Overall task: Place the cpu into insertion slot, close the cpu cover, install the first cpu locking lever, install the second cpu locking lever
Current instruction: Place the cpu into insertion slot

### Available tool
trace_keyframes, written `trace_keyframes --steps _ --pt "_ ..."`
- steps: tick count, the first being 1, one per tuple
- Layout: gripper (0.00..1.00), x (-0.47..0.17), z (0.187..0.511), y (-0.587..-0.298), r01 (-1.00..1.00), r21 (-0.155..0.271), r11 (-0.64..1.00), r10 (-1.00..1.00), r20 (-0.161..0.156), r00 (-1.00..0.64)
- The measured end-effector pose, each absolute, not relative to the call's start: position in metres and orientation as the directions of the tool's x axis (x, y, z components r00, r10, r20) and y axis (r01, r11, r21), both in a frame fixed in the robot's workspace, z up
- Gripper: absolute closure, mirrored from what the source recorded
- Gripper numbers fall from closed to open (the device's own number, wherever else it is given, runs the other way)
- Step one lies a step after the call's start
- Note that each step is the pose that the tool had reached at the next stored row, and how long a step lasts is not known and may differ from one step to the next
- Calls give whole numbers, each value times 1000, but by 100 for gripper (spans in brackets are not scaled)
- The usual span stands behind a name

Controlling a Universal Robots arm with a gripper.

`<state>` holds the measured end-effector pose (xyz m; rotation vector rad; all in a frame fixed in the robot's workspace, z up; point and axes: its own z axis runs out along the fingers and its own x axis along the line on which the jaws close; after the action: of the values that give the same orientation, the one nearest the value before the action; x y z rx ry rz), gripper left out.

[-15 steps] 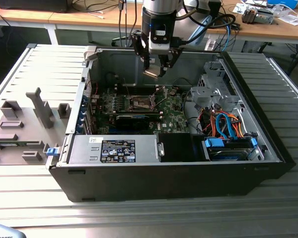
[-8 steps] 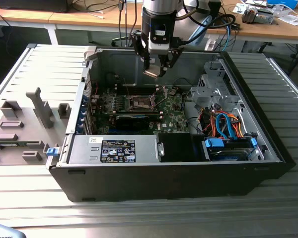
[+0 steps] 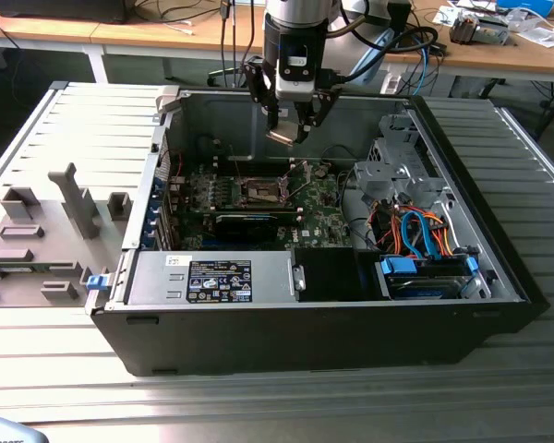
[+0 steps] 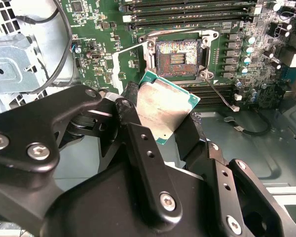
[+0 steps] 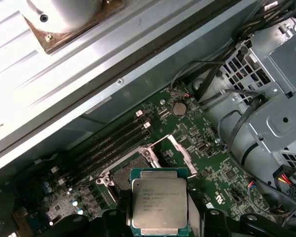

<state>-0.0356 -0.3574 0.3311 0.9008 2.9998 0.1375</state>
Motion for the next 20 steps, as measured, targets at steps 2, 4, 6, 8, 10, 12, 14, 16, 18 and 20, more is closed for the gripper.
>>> trace_keyframes --steps 2,4,6,8,10,12,14,16,18,20 --pt "46 -36 331 -357 551 86 830 551 19 -834" --pt "46 -36 331 -357 552 86 829 553 19 -833" --pt "46 -36 331 -357 554 86 828 555 19 -832" --pt "46 -36 331 -357 555 86 827 556 19 -831" --pt "46 -36 331 -357 557 86 826 558 19 -830" --pt "46 -36 331 -357 559 86 825 559 19 -829" --pt "46 -36 331 -357 560 86 824 560 19 -828" --pt "46 -36 331 -357 561 86 823 562 19 -827" --pt "46 -36 331 -357 562 86 822 563 19 -826" --pt "46 -36 331 -357 564 86 821 565 19 -825"
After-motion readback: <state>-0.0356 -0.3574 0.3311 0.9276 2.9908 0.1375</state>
